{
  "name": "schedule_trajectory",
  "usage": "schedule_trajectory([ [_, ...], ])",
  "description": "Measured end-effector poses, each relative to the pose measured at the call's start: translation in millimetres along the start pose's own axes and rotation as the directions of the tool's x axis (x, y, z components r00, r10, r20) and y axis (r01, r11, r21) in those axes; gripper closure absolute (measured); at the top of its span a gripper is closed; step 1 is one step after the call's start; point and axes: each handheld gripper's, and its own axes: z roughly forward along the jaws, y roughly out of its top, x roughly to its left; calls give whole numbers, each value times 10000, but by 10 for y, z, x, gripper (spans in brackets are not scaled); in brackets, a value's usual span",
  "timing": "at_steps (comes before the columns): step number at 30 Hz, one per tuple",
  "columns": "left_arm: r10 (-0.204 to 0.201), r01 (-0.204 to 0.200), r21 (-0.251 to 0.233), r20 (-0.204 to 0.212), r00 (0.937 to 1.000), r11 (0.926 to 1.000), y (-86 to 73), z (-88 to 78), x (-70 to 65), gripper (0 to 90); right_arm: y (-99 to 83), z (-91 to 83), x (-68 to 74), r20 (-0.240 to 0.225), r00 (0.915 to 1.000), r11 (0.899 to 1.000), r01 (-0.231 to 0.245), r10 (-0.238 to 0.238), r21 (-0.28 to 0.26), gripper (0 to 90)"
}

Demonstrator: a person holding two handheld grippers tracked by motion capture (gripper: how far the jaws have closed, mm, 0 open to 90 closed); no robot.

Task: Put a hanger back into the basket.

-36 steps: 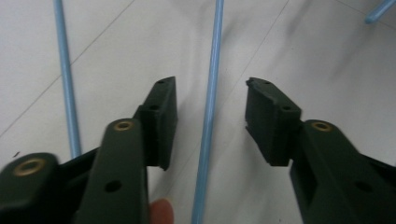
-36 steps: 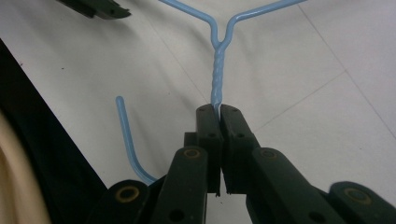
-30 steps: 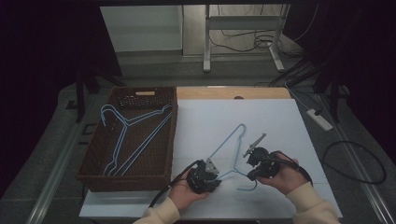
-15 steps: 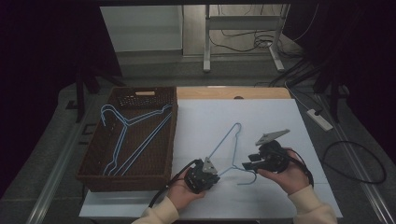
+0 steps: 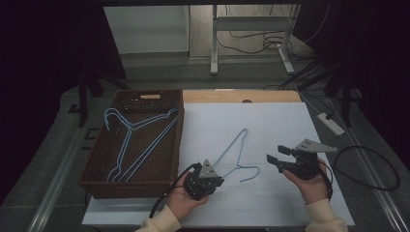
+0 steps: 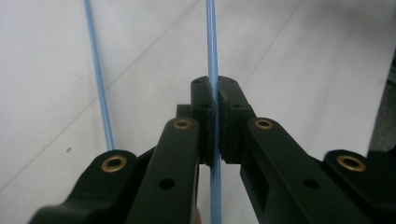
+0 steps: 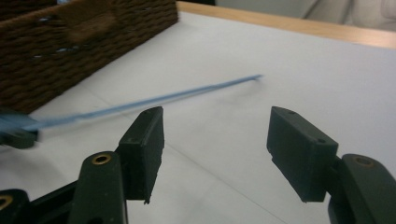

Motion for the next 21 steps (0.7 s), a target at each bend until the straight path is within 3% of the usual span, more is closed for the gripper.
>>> schedule_trajectory([
  [7, -130, 143, -600, 209, 9997, 9981, 141, -223, -29, 864, -158, -96, -6, -91, 9999, 9998, 100, -98, 154, 349],
  [14, -71, 103, -1258, 256, 9996, 9920, 249, -462, -32, 864, -241, -112, 15, -179, 9972, 9967, 732, -726, 344, 334],
  [16, -165, 213, -1674, 299, 9994, 9857, 295, -618, 1, 864, -270, -114, 6, -240, 9978, 9978, 617, -612, 224, 321],
  [19, -189, 230, -1918, 233, 9996, 9812, 324, -743, 30, 864, -289, -106, 6, -256, 9981, 9979, 575, -568, 297, 316],
  [21, -328, 361, -2370, 176, 9993, 9708, 356, -965, 103, 864, -302, -99, 8, -263, 9980, 9977, 584, -575, 331, 316],
])
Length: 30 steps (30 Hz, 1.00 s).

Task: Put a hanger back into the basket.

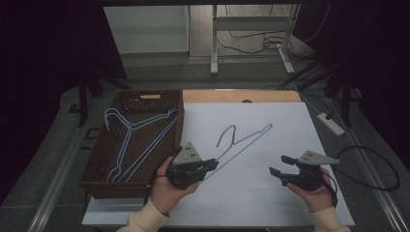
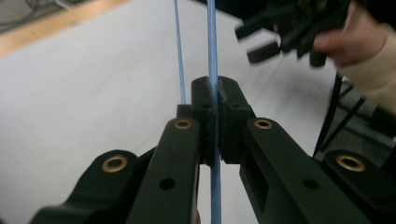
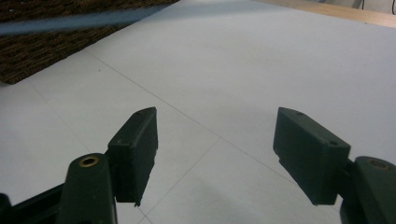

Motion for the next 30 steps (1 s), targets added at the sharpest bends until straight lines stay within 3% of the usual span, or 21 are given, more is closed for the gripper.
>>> schedule_trajectory([
  [1, 0, 0, 0, 0, 10000, 10000, 0, 0, 0, 864, 0, 0, 0, 0, 10000, 10000, 0, 0, 0, 316],
  [4, -215, 212, -435, -62, 9998, 9988, 82, -270, 125, 864, -3, 2, 11, 212, 9997, 9999, 102, -105, 104, 316],
  [11, -702, 597, -1092, -951, 9930, 9922, 105, -774, 455, 864, -19, 21, 11, 259, 9996, 9996, 98, -105, 250, 317],
  [16, -1216, 967, -1476, -1704, 9778, 9843, 50, -1112, 736, 864, -17, 27, 19, 289, 9995, 9994, 81, -90, 322, 319],
  [20, -1862, 1538, -1747, -1878, 9644, 9725, -34, -1323, 997, 864, -20, 28, 20, 316, 9995, 9992, 80, -92, 379, 323],
  [27, -2376, 2042, -1555, -2407, 9411, 9665, -183, -1469, 1324, 865, -28, 52, 14, 338, 9994, 9988, 32, -49, 486, 325],
  [30, -2473, 2188, -1360, -2518, 9356, 9663, -248, -1486, 1416, 864, -33, 61, 17, 331, 9994, 9984, 72, -91, 568, 325],
])
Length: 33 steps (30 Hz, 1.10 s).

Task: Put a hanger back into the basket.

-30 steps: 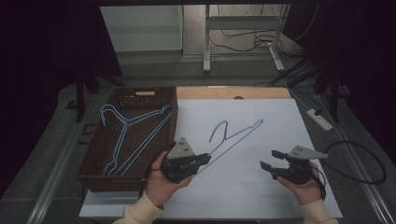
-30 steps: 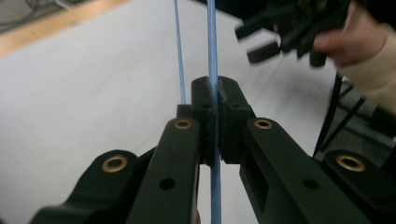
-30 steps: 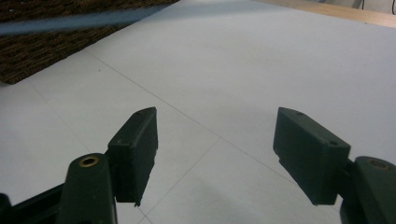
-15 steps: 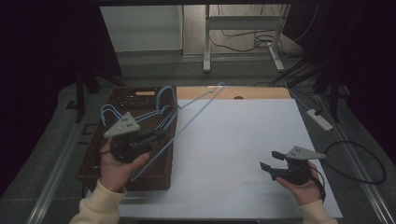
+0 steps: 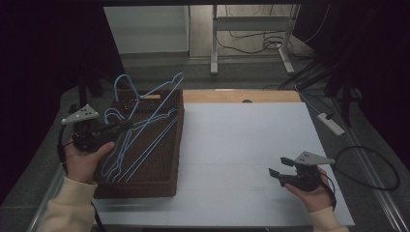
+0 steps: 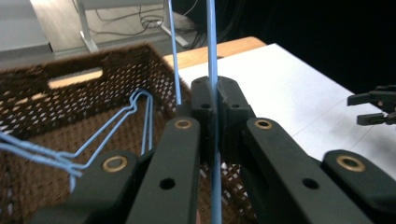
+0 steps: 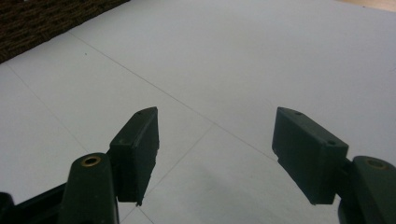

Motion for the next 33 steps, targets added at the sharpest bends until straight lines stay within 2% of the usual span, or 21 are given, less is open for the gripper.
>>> schedule_trajectory([
  [5, -138, 159, 616, -351, 9993, 9980, -98, 50, 111, 864, -3, 0, 1, 25, 10000, 10000, 23, -23, 26, 325],
  [9, -153, 198, 969, -471, 9988, 9951, -151, 99, 158, 864, -2, 5, 1, 30, 10000, 10000, 17, -17, 54, 325],
  [13, -335, 378, 1228, -375, 9987, 9917, -200, 185, 208, 864, 2, 9, 11, 30, 10000, 10000, 42, -42, 50, 325],
  [20, -438, 470, 1809, -218, 9988, 9824, -308, 344, 265, 864, -3, 13, 10, 34, 10000, 9999, 35, -36, 111, 325],
  [28, -716, 734, 2521, -165, 9973, 9649, -420, 512, 332, 864, -2, 15, 16, 27, 10000, 9998, 65, -65, 170, 325],
  [30, -757, 814, 2705, -312, 9966, 9593, -443, 542, 356, 863, -3, 17, 16, 2, 10000, 9998, 66, -66, 193, 325],
  [33, -1023, 1273, 3024, -972, 9900, 9447, -477, 585, 422, 860, -5, 25, 20, 0, 10000, 9996, 82, -82, 256, 325],
])
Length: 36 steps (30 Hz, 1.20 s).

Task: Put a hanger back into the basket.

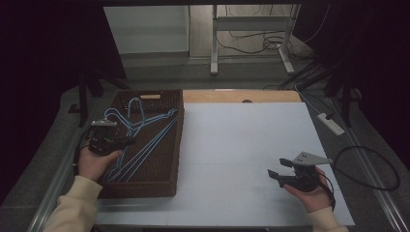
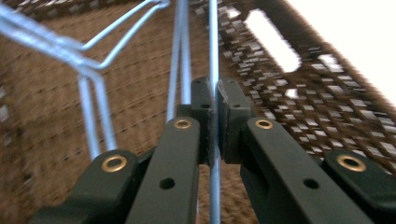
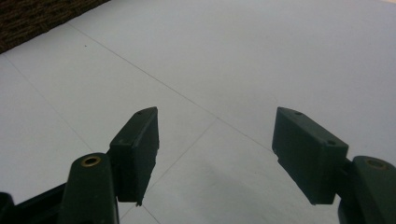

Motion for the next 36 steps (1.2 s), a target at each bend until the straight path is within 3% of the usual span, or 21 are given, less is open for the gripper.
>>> schedule_trajectory([
  [2, -223, 250, 336, -778, 9967, 9991, -2, 30, 56, 857, 0, 2, 3, -3, 10000, 10000, 3, -3, 16, 325],
  [4, -353, 388, 313, -1063, 9937, 9988, -4, 38, 90, 815, 1, 3, 6, 7, 10000, 10000, 17, -17, 50, 325],
  [8, -298, 336, 206, -1653, 9858, 9992, 0, 24, 108, 608, 1, 5, 7, 27, 10000, 10000, 14, -14, 70, 324],
  [9, -196, 217, 97, -1833, 9829, 9997, 1, 3, 83, 523, 0, 5, 6, 14, 10000, 10000, -3, 3, 61, 324],
  [10, -196, 217, 97, -1833, 9829, 9997, 1, 3, 83, 485, 0, 4, 5, 10, 10000, 10000, -6, 6, 59, 324],
  [14, 543, -647, -604, -1609, 9855, 9961, -14, -116, -87, 402, -3, 7, 4, 2, 10000, 10000, 5, -5, 89, 324],
  [17, 1083, -1213, -1129, -1152, 9874, 9862, -46, -203, -236, 372, -3, 8, 5, 1, 10000, 9999, 21, -21, 123, 324],
  [19, 1204, -1328, -1238, -1023, 9874, 9834, -58, -222, -279, 358, -2, 7, 8, -2, 10000, 9999, 27, -27, 117, 324],
  [21, 1595, -1689, -1548, -711, 9846, 9734, -100, -275, -406, 354, -2, 7, 9, -14, 10000, 9999, 26, -26, 123, 323],
  [29, 2247, -2231, -1971, -147, 9743, 9547, -212, -347, -678, 346, -2, 5, 10, -40, 10000, 9999, 53, -52, 158, 323],
  [36, 2792, -2731, -2193, -34, 9602, 9367, -357, -336, -885, 341, -4, 0, 8, -79, 10000, 9999, 40, -39, 103, 323],
])
